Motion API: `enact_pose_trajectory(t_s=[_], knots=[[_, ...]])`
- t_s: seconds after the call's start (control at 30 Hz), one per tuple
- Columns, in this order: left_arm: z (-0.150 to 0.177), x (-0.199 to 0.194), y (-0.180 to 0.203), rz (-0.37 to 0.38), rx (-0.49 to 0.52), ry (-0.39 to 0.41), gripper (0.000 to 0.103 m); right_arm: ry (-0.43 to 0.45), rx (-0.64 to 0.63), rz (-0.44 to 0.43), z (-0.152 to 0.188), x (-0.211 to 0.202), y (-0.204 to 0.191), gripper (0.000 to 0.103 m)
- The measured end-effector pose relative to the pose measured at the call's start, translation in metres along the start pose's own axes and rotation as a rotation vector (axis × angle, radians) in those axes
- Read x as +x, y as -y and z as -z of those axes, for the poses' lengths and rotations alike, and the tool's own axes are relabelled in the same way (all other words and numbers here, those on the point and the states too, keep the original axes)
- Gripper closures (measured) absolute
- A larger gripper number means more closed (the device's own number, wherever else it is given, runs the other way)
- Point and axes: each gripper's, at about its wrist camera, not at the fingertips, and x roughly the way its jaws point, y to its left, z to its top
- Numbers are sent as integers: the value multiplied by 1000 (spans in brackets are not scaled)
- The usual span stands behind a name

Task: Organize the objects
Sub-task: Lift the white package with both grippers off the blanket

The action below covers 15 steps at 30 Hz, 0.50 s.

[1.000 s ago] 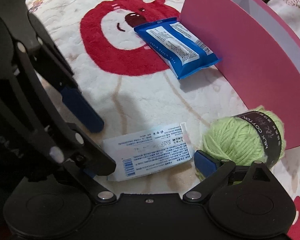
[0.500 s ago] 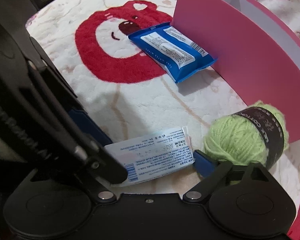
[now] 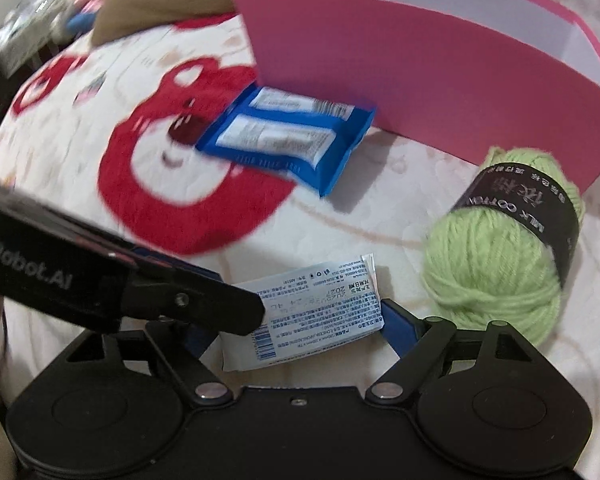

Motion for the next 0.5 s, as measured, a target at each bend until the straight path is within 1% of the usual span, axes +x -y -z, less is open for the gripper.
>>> enact_pose_trajectory(t_s=[0.13, 0.17, 0.23, 0.4, 0.5], knots=[[-9, -9, -12, 13, -22, 22, 66, 12, 125, 11, -11, 13, -1, 13], [-11, -10, -14, 11, -26, 21, 64, 14, 152, 13, -13, 16, -1, 13], [-12, -10, -20, 19, -45, 8, 64, 25, 179, 20, -13, 17, -3, 12], [-7, -5, -24, 5, -46, -23, 65, 28, 177, -13, -6, 9, -9, 10], [-3, -2, -24, 3, -44, -18, 65, 29, 122, -28, 1, 1, -15, 10]])
